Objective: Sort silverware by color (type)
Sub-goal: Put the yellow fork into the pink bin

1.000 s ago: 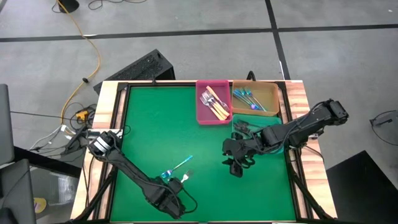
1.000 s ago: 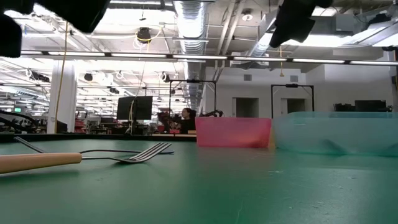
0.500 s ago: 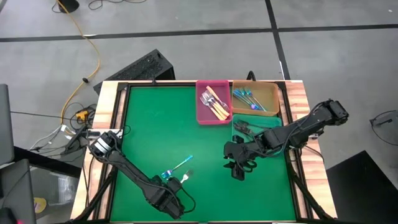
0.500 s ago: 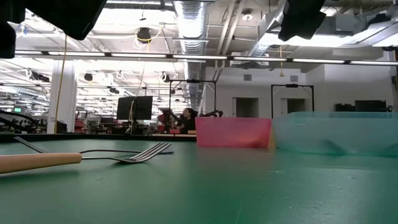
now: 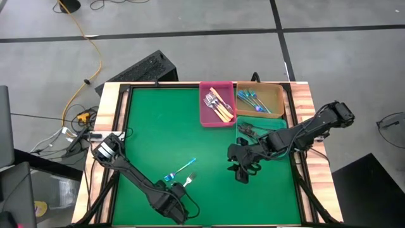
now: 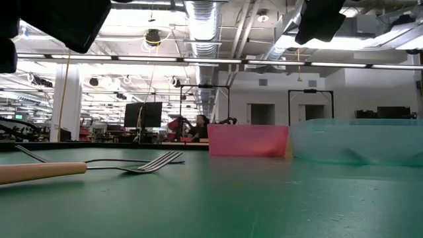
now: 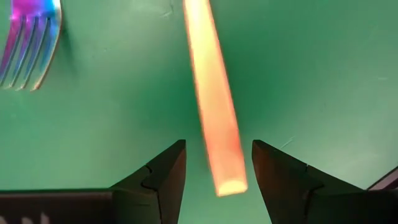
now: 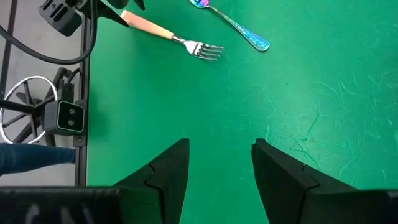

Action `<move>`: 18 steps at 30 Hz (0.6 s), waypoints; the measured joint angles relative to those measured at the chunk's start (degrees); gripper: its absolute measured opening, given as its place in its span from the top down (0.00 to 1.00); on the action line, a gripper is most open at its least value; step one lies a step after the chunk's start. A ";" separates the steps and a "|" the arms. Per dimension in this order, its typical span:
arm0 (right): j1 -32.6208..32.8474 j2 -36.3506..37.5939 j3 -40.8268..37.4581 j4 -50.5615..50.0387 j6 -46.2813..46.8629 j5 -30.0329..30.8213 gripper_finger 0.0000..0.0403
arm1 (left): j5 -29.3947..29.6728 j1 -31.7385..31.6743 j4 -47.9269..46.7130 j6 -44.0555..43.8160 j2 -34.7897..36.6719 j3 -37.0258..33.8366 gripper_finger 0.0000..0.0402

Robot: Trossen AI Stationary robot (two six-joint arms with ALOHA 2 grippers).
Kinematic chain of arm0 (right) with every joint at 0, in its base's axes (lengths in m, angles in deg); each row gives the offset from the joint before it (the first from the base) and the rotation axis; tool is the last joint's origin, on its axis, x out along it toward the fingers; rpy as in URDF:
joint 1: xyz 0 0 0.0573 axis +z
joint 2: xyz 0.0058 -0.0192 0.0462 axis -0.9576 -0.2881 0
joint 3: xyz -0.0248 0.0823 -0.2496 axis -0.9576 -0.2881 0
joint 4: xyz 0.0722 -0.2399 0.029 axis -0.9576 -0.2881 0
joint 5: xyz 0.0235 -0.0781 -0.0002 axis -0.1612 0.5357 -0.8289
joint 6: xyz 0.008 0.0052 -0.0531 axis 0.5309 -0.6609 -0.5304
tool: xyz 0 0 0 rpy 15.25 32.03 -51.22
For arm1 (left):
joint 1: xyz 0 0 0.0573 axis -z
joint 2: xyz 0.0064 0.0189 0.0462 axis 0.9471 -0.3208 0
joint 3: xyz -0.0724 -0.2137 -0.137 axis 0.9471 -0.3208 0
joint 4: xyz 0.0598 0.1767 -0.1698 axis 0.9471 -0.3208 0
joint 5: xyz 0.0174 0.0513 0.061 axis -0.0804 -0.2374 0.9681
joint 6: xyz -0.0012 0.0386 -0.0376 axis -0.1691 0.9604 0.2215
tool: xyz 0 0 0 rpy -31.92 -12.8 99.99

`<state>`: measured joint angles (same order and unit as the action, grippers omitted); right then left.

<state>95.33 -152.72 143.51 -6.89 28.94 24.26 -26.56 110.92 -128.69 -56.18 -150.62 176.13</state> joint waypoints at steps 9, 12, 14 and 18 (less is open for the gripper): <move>-0.06 0.01 0.00 -0.02 -0.02 0.15 0.51 | -3.68 0.07 1.64 1.41 -2.35 0.11 0.59; -0.06 0.00 0.00 0.00 -0.01 0.20 0.51 | -5.02 0.00 0.87 2.78 -2.40 0.12 0.61; -0.06 0.01 0.00 0.00 -0.01 0.20 0.51 | -6.27 -0.17 0.37 4.26 -2.42 0.09 0.67; -0.05 0.00 0.01 -0.01 -0.02 0.20 0.51 | -6.51 -0.18 -0.07 4.68 -2.43 0.07 0.84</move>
<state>95.28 -152.72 143.52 -6.90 28.92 24.45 -33.07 110.75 -128.76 -51.50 -153.05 176.19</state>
